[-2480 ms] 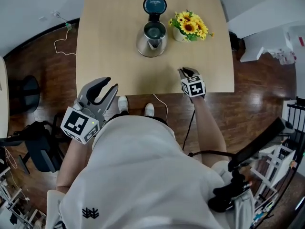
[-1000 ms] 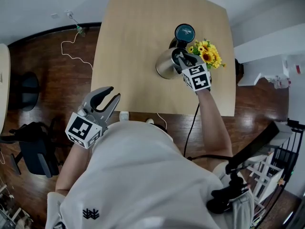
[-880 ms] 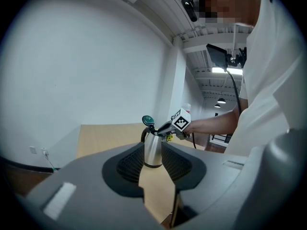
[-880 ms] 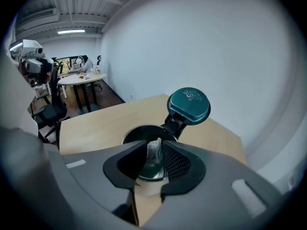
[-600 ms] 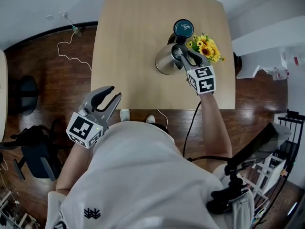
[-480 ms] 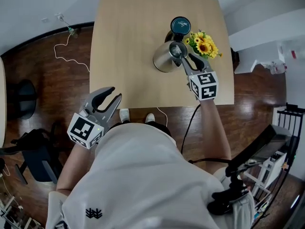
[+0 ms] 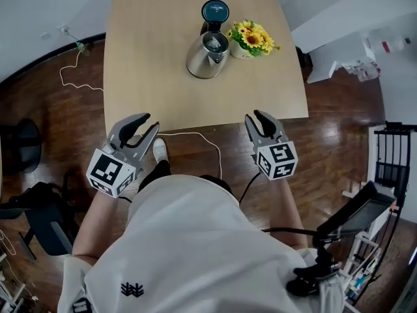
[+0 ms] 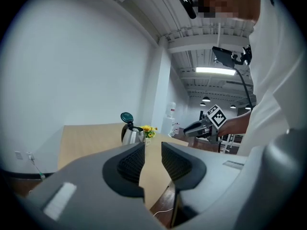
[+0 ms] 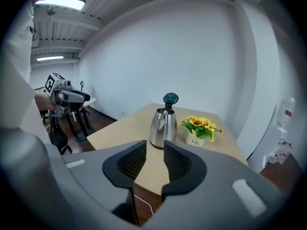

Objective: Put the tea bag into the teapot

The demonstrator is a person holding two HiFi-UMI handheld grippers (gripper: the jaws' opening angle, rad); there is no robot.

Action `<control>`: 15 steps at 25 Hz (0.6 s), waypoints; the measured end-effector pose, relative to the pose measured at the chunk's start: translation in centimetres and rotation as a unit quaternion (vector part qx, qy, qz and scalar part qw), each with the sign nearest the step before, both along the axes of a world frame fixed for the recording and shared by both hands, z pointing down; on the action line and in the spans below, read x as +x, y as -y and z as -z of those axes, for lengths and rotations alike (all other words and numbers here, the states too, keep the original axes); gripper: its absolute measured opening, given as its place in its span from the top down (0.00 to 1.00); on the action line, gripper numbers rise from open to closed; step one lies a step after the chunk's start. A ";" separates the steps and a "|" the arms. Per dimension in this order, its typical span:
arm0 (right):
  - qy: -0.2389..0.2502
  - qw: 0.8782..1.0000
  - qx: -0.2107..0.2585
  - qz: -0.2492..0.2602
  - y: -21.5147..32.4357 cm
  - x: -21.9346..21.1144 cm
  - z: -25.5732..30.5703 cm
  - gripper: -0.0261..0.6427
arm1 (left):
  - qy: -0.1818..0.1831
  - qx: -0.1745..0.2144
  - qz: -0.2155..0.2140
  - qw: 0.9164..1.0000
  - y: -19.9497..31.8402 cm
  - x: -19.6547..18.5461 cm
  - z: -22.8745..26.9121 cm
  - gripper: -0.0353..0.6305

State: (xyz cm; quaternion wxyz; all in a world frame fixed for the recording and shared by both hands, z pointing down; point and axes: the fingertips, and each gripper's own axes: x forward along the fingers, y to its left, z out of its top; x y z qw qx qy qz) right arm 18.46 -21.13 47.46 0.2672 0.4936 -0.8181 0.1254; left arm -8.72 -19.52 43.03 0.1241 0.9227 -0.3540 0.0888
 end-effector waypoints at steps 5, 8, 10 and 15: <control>0.032 0.999 0.027 0.020 -7.7 5.0 1.6 0.80 | 0.008 0.005 0.033 0.999 -7.3 4.4 1.1 0.80; 0.053 0.998 0.034 0.026 -12.5 8.4 2.2 0.80 | 0.007 0.002 0.062 0.998 -12.3 7.2 1.8 0.80; 0.059 0.997 0.029 0.035 -15.4 9.8 1.9 0.80 | 0.011 -0.005 0.074 0.997 -15.8 8.8 1.8 0.80; 0.072 0.996 0.017 0.051 -22.5 11.5 1.6 0.79 | 0.029 -0.015 0.077 0.996 -23.5 10.3 2.4 0.80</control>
